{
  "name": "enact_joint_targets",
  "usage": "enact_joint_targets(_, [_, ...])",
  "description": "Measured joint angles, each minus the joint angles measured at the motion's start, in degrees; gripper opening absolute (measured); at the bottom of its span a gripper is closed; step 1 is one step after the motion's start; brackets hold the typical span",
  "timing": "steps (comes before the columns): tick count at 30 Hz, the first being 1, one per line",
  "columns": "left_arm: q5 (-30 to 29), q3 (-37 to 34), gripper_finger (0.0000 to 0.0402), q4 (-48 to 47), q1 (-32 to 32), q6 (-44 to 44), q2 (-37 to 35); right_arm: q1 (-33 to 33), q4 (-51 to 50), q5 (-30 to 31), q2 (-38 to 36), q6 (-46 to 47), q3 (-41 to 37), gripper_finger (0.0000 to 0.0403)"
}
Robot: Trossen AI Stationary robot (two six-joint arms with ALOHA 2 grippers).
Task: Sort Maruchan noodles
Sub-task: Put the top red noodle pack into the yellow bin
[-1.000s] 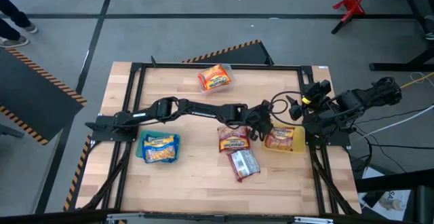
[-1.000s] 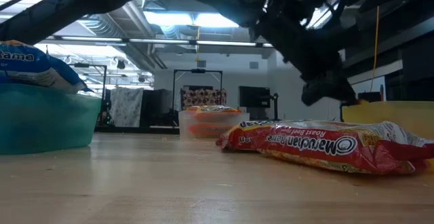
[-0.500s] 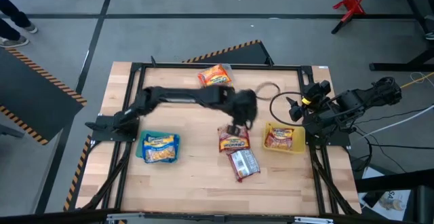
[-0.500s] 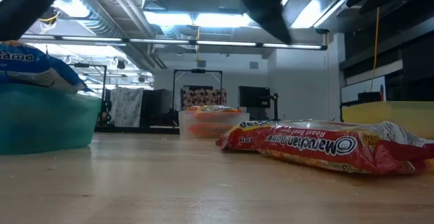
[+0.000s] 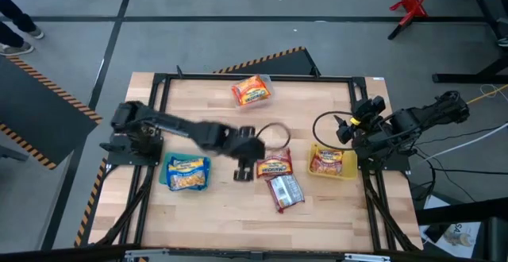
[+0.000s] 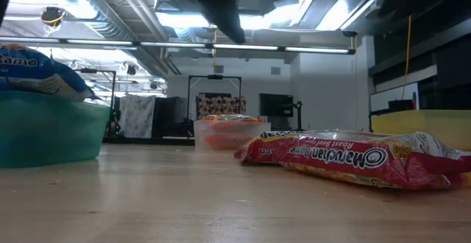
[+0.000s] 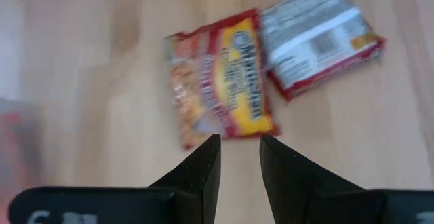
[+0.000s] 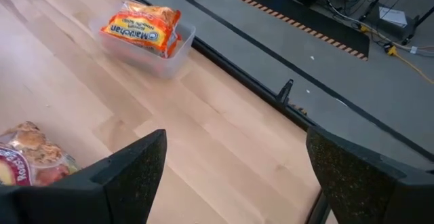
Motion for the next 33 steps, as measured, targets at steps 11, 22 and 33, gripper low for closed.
enact_joint_targets(11, [-3.38, -18.3, 0.0123, 23.57, -3.21, -12.03, 3.2, -0.01, 2.62, -3.46, 0.0, 0.03, -0.98, 0.034])
enact_joint_targets(22, [-2.26, -18.28, 0.0175, 24.84, -4.32, -27.87, 5.82, -0.02, 2.8, -2.73, -0.01, 0.02, -0.99, 0.034])
enact_joint_targets(33, [-2.12, -18.26, 0.02, 27.04, -3.56, -34.12, 7.14, -0.02, 2.77, -2.25, 0.01, 0.0, -0.98, 0.034])
